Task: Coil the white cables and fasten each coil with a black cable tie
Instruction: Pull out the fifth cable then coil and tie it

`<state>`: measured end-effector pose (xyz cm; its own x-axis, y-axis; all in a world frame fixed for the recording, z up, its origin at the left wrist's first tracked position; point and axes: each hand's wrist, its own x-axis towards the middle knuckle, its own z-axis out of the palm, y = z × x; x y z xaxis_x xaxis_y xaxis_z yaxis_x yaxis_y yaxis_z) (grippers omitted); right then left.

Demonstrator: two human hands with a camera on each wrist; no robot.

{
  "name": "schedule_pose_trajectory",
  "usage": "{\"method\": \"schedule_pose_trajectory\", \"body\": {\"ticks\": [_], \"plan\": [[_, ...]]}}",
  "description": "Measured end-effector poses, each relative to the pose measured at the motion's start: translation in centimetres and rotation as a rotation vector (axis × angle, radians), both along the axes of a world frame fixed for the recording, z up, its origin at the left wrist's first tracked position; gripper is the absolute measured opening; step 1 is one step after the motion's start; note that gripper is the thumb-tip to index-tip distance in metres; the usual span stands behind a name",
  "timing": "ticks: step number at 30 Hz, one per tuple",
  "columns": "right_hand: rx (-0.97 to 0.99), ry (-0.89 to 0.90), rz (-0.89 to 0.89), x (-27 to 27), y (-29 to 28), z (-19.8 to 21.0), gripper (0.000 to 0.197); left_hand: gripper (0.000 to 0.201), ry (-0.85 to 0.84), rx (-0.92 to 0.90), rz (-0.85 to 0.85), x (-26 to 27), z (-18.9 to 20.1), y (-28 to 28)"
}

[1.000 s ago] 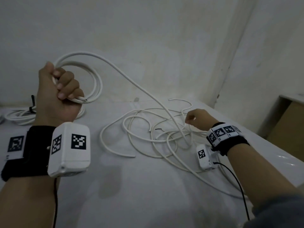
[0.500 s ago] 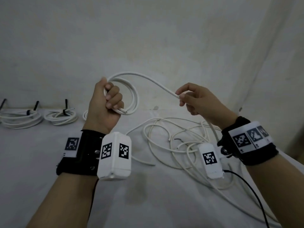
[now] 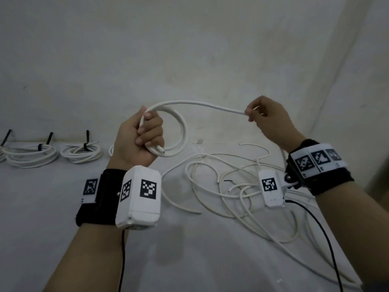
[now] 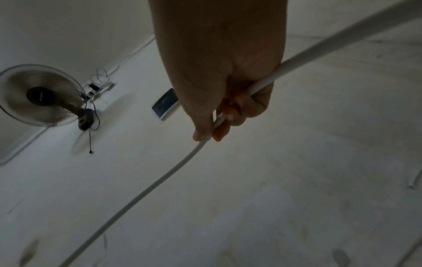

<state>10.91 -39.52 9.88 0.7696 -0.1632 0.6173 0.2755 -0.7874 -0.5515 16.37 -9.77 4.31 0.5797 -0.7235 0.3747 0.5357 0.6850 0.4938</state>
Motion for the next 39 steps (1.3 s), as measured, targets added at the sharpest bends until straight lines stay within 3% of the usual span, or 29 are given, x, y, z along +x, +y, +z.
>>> {"method": "schedule_pose_trajectory", "body": {"ticks": [1, 3, 6, 9, 12, 15, 21, 28, 33, 39], "plan": [[-0.029, 0.047, 0.034, -0.3, 0.0, -0.5, 0.008, 0.039, 0.042, -0.098, 0.033, 0.2, 0.0, -0.1], [-0.118, 0.149, 0.116, -1.1, 0.2, -1.5, 0.009, 0.046, 0.106, -0.15, 0.297, 0.1, 0.2, 0.4], [-0.402, 0.204, 0.171, -2.1, 1.0, -2.5, 0.026, 0.049, 0.142, -0.176, 0.532, -0.4, 0.6, 0.7], [-0.68, 0.188, 0.228, -2.9, 3.0, -3.3, 0.04, 0.048, 0.14, -0.125, 0.617, -0.5, 0.9, 0.4], [-0.919, 0.022, 0.301, -3.5, 5.4, -3.9, 0.053, 0.047, 0.059, -0.001, 0.665, -0.9, 1.3, -0.3], [-1.013, -0.126, 0.399, -3.6, 7.5, -3.6, 0.053, 0.045, -0.058, 0.182, 0.683, -1.6, 1.5, -1.8], [-0.902, -0.244, 0.41, -3.4, 9.9, -2.0, 0.035, 0.043, -0.288, 0.55, 0.735, -3.5, 0.6, -5.1], [-0.627, -0.203, 0.428, -3.2, 9.7, -2.4, 0.008, 0.041, -0.343, 0.681, 0.728, -3.3, 0.4, -4.7], [-0.491, -0.225, 0.409, -2.4, 9.1, -1.4, 0.004, 0.042, -0.401, 0.689, 0.556, -3.7, 0.5, -5.0], [-0.295, -0.329, 0.311, -0.5, 8.3, -1.5, 0.017, 0.048, -0.241, 0.573, 0.384, -4.0, 1.0, -4.9]]}}
